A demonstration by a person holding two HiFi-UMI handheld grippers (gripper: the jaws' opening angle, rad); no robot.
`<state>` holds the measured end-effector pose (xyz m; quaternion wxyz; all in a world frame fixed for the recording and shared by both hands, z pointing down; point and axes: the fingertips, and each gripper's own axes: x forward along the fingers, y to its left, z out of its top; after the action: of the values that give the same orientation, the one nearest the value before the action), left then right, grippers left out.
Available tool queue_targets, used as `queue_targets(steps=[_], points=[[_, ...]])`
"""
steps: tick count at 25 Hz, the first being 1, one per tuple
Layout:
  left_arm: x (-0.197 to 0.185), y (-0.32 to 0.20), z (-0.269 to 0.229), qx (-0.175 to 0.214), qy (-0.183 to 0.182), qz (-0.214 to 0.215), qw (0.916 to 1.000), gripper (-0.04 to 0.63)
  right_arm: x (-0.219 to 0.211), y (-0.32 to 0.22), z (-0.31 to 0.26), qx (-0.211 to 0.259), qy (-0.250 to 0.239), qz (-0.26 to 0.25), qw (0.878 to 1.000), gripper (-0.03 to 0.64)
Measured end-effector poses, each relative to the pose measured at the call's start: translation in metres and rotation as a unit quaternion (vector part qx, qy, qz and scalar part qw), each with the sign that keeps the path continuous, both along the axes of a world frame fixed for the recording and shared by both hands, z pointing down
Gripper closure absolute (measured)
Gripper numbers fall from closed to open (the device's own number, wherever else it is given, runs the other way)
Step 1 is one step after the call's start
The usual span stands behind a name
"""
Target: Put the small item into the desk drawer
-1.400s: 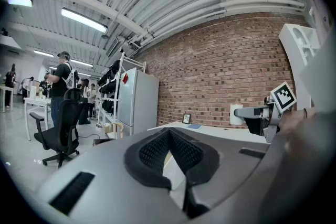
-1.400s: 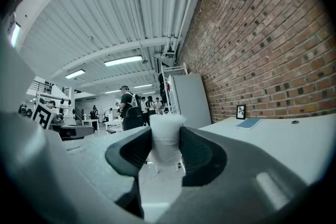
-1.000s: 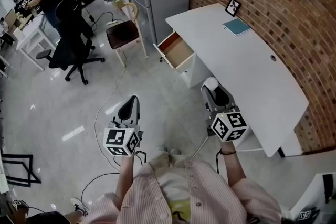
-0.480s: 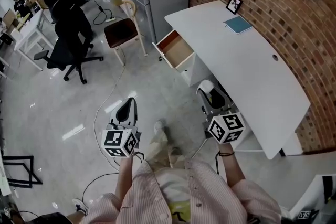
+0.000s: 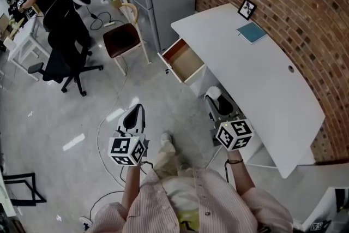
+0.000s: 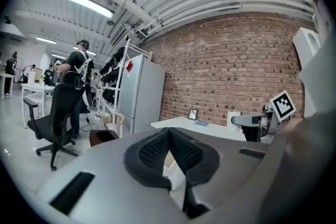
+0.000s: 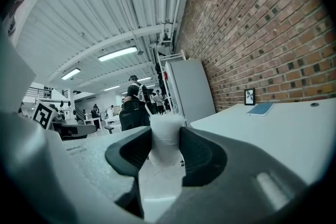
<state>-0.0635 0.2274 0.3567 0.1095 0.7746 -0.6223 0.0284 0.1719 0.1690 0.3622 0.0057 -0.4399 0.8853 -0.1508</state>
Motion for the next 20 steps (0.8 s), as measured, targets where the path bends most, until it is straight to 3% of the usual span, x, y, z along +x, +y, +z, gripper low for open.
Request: queue_targets(steps=[11,20], points=[[-0.058,-0.133,0.009,-0.025,0.015,0.043,0.9987,0.597,-0.064,-0.108,0.018,-0.035,0.012,0.026,0.999,0.451],[-0.077,-0.195,0.021,-0.030,0.031,0.083,0.9956,0.597,-0.098,-0.158,0.034,-0.046,0.027,0.041,0.998,0.451]])
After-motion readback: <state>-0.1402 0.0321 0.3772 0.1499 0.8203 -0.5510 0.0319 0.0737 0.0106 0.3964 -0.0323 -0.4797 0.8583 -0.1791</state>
